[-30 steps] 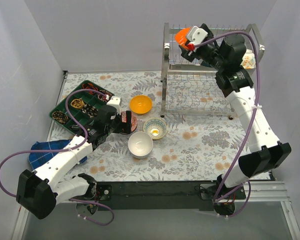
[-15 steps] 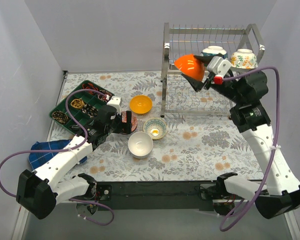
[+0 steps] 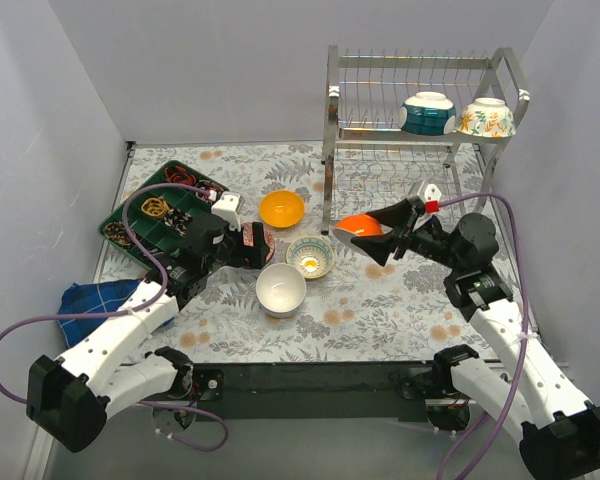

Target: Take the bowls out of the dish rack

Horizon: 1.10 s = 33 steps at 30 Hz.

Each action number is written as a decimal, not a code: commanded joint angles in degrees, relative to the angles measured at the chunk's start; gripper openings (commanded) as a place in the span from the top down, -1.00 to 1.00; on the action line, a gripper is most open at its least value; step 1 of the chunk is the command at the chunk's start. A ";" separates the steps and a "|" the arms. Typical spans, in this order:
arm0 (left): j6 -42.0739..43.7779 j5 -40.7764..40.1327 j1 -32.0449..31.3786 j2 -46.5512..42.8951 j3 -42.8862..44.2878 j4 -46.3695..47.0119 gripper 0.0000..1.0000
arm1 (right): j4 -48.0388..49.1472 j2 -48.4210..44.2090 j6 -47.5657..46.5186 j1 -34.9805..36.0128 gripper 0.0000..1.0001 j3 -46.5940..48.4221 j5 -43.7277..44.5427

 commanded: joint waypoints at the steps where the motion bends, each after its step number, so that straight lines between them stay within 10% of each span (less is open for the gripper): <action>1: -0.98 5.93 0.27 -3.31 -1.25 4.21 -0.96 | 11.96 -3.74 15.53 0.05 0.53 -6.24 5.99; 9: -10.30 16.67 -1.31 -4.28 -3.89 13.88 -0.96 | 20.48 -4.97 38.03 0.14 0.54 -17.49 13.05; 23: -12.86 7.18 -18.71 8.98 -2.31 31.55 -0.96 | 26.56 -8.05 51.14 0.23 0.55 -24.45 14.19; 33: -14.00 -0.11 -22.76 14.26 -1.69 37.18 -0.44 | 30.86 -7.44 55.62 0.23 0.55 -28.05 14.02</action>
